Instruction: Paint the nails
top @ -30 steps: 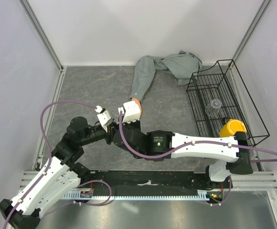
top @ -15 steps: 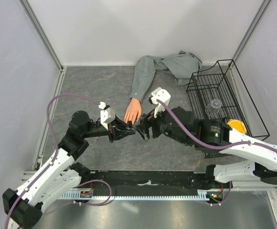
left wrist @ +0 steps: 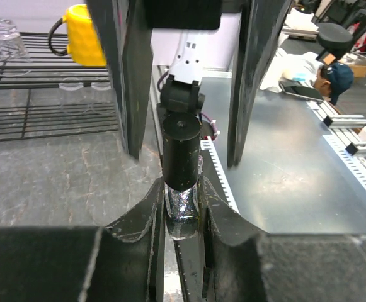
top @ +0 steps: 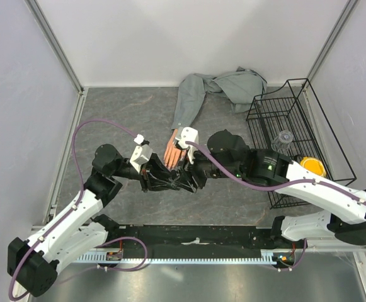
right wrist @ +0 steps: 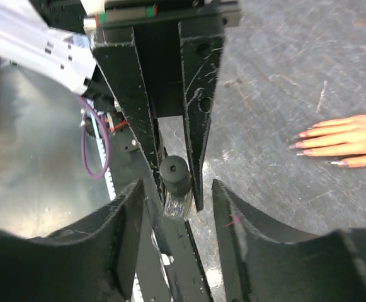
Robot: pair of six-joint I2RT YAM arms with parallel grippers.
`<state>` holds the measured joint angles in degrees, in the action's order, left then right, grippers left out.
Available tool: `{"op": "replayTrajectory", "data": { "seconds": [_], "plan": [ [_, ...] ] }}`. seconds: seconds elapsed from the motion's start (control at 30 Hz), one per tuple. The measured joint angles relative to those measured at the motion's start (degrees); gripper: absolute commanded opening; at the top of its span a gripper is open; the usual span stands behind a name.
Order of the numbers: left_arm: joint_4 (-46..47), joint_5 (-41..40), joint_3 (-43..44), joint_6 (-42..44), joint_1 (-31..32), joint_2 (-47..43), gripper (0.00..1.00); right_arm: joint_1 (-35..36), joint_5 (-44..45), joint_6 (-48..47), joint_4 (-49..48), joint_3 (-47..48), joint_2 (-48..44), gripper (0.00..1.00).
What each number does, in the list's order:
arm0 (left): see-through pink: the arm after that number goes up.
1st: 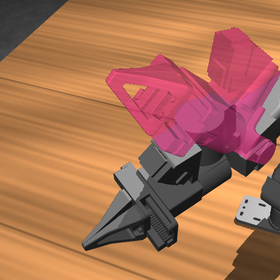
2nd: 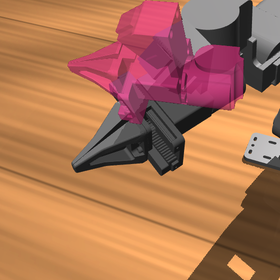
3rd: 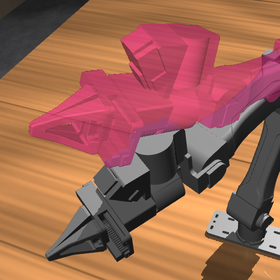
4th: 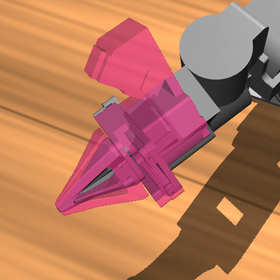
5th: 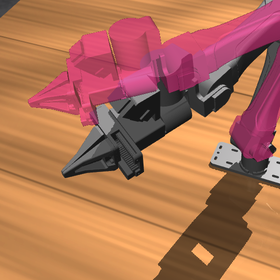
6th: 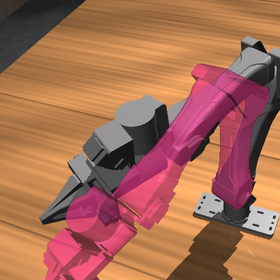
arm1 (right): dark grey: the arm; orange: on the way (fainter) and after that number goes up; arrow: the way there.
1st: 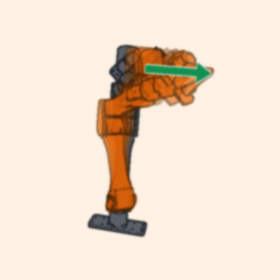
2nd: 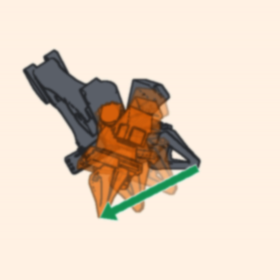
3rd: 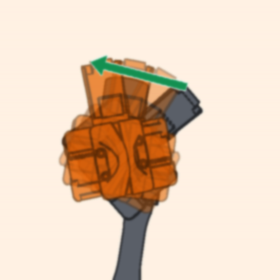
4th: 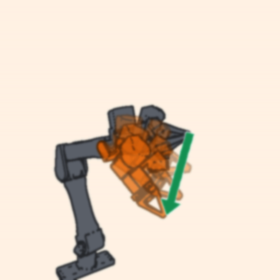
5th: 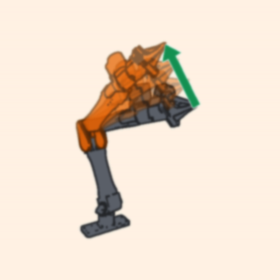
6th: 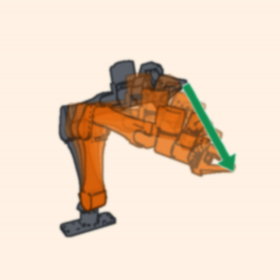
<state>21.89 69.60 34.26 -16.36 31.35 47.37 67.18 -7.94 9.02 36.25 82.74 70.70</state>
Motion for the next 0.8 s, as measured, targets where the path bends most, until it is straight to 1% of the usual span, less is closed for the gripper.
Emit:
{"op": "replayTrajectory", "data": {
  "seconds": [0.13,0.17,0.23,0.47,0.53,0.63,0.73,0.77,0.8],
  "plan": [
    [1.0,1.0,0.0,-0.8,0.0,0.5,0.02,-0.6,-2.6,-1.4,0.5,0.3,2.0,0.44],
    [1.0,1.2,0.0,-1.0,0.0,0.6,0.02,-0.7,-3.3,-1.6,0.9,0.8,2.6,0.40],
    [1.1,1.3,0.0,-1.2,0.0,0.7,0.02,-0.9,-3.8,-2.0,1.2,1.5,3.0,0.39],
    [1.5,1.5,0.0,-1.5,-0.1,1.1,0.02,-1.2,-4.0,-2.3,1.5,3.7,3.1,0.40],
    [1.5,1.5,0.0,-1.6,-0.1,1.2,0.02,-1.3,-4.0,-2.3,1.5,3.8,3.1,0.38],
    [1.5,1.5,0.0,-1.7,-0.1,1.4,0.02,-1.4,-4.1,-2.3,1.6,3.9,3.1,0.29],
    [1.5,1.7,0.0,-1.8,-0.1,1.4,0.02,-1.4,-4.0,-2.5,1.6,3.9,3.3,0.13],
    [1.5,1.6,0.0,-1.8,-0.1,1.4,0.02,-1.5,-4.0,-2.6,1.6,4.0,3.4,0.02],
    [1.4,1.7,0.0,-1.8,-0.1,1.4,0.02,-1.6,-4.0,-2.6,1.6,4.0,3.4,0.00]
  ]
}}
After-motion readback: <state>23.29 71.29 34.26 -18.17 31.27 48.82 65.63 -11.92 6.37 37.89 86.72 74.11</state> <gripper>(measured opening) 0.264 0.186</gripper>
